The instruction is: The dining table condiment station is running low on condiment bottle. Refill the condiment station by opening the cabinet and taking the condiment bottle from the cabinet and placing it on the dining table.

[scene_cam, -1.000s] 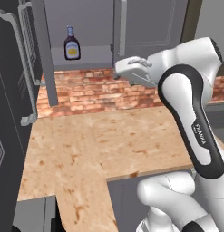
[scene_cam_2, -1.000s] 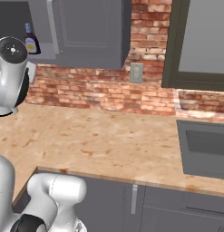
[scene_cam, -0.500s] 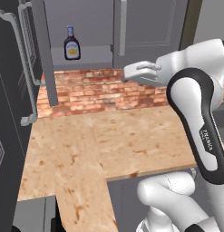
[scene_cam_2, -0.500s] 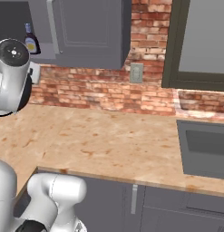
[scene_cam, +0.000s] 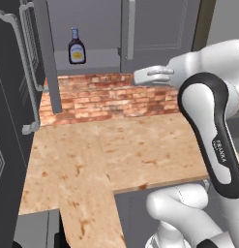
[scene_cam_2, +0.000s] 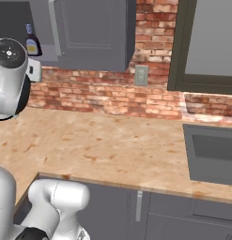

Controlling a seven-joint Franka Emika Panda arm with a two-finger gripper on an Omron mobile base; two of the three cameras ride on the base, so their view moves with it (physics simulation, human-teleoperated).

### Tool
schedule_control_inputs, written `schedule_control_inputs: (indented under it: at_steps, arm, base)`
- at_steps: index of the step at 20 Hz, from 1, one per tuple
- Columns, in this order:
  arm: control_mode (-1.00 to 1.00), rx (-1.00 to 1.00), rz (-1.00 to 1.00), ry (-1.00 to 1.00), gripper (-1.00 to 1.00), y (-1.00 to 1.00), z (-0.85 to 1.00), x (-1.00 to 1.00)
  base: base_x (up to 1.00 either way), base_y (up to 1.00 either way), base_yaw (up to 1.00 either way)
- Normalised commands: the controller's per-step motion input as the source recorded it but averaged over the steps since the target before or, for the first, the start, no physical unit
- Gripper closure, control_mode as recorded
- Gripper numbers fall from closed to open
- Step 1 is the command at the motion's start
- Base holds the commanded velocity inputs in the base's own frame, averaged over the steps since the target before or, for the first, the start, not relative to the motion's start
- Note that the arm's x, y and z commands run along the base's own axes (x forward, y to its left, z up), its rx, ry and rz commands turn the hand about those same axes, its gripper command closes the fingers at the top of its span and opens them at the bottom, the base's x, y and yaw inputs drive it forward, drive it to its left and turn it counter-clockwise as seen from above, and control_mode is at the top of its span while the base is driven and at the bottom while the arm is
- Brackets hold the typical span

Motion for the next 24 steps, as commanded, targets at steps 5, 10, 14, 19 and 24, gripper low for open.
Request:
schedule_control_inputs:
  at_steps: [5, 10, 14, 19, 24]
  arm:
    - [-1.00, -0.06, 0.00, -0.13, -1.00, 0.08, 0.29, 0.01]
    - [-1.00, -0.04, 0.00, -0.03, -1.00, 0.07, 0.19, 0.18]
    - [-1.00, -0.04, 0.00, 0.00, -1.00, 0.10, 0.18, 0.30]
    - [-1.00, -0.04, 0.00, 0.00, -1.00, 0.22, 0.17, 0.29]
    - [-1.00, -0.04, 0.00, 0.00, -1.00, 0.28, 0.17, 0.27]
  base:
    - [0.00, 0.00, 0.00]
    - [0.00, 0.00, 0.00]
    - [0.00, 0.00, 0.00]
    - [0.00, 0.00, 0.00]
    - [0.00, 0.00, 0.00]
